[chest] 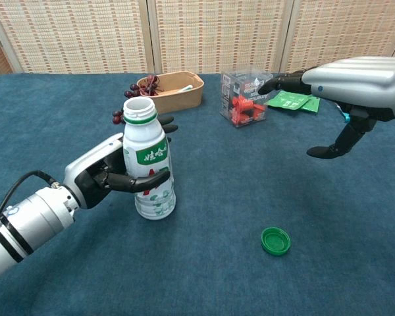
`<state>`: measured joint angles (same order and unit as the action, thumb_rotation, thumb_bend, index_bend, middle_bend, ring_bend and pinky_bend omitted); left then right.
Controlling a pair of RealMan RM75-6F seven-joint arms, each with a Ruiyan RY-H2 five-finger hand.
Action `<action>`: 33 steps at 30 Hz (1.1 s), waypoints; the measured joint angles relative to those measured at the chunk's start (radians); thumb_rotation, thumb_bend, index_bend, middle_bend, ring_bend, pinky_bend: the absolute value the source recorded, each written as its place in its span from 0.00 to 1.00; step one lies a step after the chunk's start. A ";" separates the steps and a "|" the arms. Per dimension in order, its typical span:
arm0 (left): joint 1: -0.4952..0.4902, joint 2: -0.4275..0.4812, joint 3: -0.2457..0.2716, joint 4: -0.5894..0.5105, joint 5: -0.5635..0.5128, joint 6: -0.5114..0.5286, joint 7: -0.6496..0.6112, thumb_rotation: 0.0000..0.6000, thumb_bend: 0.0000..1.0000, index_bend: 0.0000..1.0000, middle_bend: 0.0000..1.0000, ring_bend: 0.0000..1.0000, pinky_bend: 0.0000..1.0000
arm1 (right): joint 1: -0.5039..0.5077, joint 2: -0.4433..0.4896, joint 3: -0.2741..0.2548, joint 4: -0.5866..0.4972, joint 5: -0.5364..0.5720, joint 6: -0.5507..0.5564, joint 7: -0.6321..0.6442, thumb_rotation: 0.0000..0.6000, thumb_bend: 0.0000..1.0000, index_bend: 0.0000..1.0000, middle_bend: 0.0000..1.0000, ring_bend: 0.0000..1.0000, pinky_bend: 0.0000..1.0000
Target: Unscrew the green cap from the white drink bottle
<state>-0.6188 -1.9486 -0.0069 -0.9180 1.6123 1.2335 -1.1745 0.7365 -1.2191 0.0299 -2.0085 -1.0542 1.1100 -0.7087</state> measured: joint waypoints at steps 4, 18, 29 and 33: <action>0.007 0.025 0.014 -0.013 0.015 0.019 0.032 1.00 0.30 0.00 0.00 0.00 0.00 | -0.003 0.006 0.003 -0.009 -0.005 0.005 -0.003 1.00 0.21 0.00 0.00 0.00 0.00; 0.103 0.187 0.050 0.057 0.039 0.163 0.270 1.00 0.30 0.00 0.00 0.00 0.00 | -0.112 0.115 -0.059 -0.083 -0.173 0.117 0.038 1.00 0.21 0.00 0.00 0.00 0.00; 0.226 0.352 0.068 0.049 0.011 0.261 0.458 1.00 0.33 0.00 0.00 0.00 0.00 | -0.435 0.166 -0.200 0.077 -0.446 0.444 0.261 1.00 0.21 0.00 0.00 0.00 0.00; 0.289 0.410 0.069 -0.031 -0.017 0.301 0.679 1.00 0.34 0.00 0.00 0.00 0.00 | -0.558 0.096 -0.204 0.245 -0.448 0.563 0.336 1.00 0.21 0.00 0.00 0.00 0.00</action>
<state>-0.3295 -1.5382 0.0623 -0.9491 1.5951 1.5349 -0.4953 0.1785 -1.1228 -0.1745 -1.7639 -1.5022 1.6733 -0.3725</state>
